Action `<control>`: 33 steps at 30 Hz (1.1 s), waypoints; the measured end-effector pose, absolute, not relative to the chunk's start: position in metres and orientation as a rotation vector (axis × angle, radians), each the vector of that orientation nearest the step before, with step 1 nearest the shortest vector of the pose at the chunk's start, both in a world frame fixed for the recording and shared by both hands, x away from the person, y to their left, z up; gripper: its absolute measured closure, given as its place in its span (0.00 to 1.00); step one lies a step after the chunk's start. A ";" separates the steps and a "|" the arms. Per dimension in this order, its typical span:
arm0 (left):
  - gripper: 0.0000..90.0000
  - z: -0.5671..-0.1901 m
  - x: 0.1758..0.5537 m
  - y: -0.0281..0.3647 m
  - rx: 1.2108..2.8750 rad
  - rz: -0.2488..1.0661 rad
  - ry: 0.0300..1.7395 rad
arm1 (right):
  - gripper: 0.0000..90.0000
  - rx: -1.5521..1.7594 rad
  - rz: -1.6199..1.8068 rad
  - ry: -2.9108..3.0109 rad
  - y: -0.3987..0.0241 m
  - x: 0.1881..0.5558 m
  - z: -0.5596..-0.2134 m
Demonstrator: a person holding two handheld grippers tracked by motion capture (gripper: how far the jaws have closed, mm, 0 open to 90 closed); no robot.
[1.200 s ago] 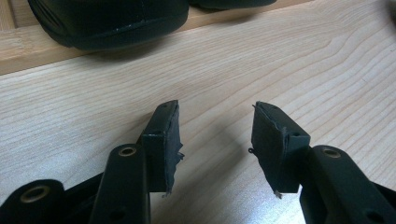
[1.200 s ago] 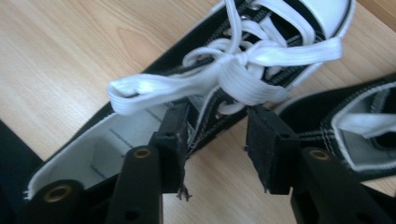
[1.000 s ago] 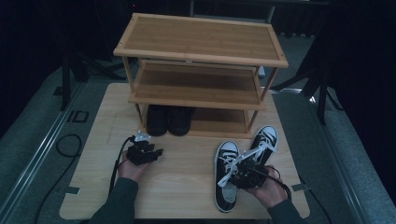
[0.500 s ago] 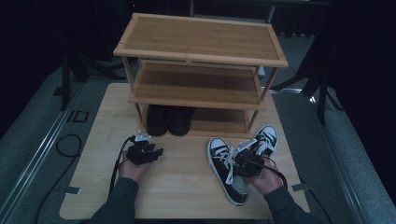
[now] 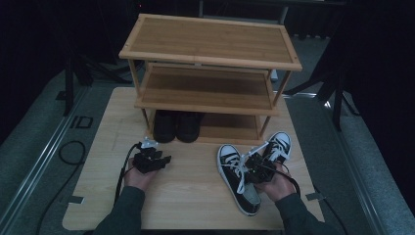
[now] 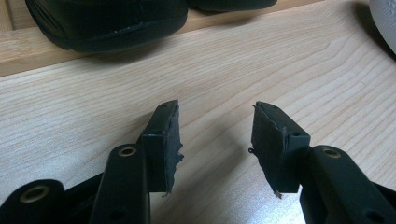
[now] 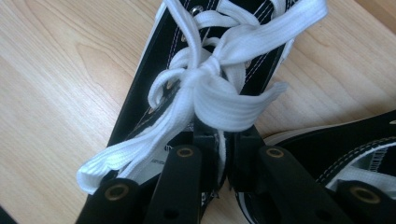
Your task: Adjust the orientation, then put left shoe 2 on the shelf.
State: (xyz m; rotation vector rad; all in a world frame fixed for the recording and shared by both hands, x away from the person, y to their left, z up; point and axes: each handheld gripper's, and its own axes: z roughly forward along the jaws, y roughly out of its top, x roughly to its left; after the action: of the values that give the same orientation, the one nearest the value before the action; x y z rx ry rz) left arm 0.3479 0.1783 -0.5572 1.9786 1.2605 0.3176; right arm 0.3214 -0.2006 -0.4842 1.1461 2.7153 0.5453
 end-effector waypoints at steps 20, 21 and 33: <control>0.57 -0.558 0.348 0.176 1.970 0.313 1.256 | 0.95 1.098 0.742 2.799 -0.200 0.330 -0.470; 0.57 -0.558 0.348 0.176 1.970 0.313 1.256 | 0.95 1.098 0.742 2.799 -0.200 0.330 -0.470; 0.57 -0.558 0.348 0.176 1.966 0.308 1.256 | 0.95 0.942 0.778 2.865 -0.185 0.331 -0.460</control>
State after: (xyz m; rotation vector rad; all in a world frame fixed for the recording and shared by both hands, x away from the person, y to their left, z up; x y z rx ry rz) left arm 0.3477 0.1762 -0.5580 1.9655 1.2562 0.3077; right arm 0.3310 -0.1846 -0.4597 0.9420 2.8648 0.7783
